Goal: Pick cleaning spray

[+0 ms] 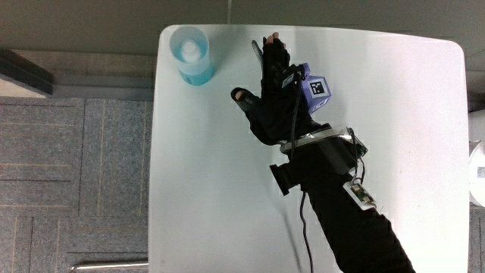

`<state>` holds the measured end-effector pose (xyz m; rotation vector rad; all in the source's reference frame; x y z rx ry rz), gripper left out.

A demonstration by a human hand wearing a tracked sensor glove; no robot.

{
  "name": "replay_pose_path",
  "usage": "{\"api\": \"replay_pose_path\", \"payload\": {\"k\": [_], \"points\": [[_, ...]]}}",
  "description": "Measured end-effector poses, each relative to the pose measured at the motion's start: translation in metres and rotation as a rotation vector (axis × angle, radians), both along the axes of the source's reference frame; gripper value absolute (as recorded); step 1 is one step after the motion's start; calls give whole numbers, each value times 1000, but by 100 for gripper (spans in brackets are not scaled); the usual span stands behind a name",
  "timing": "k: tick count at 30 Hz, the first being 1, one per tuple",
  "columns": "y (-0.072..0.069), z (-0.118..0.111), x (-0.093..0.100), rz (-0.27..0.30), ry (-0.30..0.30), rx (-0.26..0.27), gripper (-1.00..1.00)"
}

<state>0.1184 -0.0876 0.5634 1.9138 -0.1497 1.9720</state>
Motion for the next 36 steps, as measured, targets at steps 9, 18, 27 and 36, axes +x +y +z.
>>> {"api": "replay_pose_path", "payload": {"k": [9,18,27,36], "points": [[-6,-9,-19,-55,-24,-5,0],[-15,-21,-35,-94,-27,16,0],[-16,-28,-39,-82,-54,39,17],[-17,-42,-43,-59,0,98,67]]}}
